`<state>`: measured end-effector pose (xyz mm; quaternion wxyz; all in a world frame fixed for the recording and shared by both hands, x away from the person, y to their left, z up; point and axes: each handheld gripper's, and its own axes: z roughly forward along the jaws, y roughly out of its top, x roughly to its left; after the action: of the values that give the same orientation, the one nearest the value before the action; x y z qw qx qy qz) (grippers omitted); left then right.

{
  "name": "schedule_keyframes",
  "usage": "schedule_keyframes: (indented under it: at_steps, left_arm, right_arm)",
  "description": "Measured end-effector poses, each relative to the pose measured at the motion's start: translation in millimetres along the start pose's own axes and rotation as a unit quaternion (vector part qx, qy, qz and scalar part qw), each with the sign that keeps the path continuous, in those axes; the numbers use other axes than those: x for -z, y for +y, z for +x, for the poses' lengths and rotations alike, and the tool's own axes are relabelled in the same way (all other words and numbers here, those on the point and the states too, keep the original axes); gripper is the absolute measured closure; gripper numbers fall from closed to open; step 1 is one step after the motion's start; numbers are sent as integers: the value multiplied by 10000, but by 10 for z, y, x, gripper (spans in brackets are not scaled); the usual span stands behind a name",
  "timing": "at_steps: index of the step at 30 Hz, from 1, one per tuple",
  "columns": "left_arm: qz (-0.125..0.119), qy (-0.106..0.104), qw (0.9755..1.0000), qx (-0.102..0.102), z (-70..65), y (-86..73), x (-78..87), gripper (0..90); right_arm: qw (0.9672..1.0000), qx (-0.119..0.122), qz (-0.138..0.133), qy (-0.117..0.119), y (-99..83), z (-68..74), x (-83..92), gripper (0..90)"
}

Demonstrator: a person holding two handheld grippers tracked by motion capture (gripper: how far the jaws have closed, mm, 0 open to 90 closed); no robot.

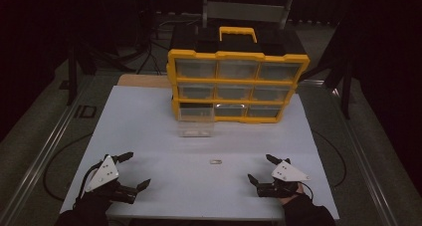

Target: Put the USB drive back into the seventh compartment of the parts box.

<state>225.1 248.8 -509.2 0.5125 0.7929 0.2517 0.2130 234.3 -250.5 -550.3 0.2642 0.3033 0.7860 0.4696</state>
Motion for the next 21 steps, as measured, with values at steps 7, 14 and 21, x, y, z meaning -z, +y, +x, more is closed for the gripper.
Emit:
schedule_keyframes:
  at_steps: [7, 14, 21]
  left_arm:
    - [54, -181, 9996, -194, 38, 248, -62, 4]
    - [145, -315, 9986, -389, 32, 407, -138, 4]
    - [198, -464, 9973, -532, 32, 562, -209, 4]
  right_arm:
    - [10000, 39, -20, -60, 9, 12, -1, 83]
    - [10000, 66, -38, -64, 9, 12, 4, 84]
    - [9999, 39, -51, -85, 12, 3, 4, 84]
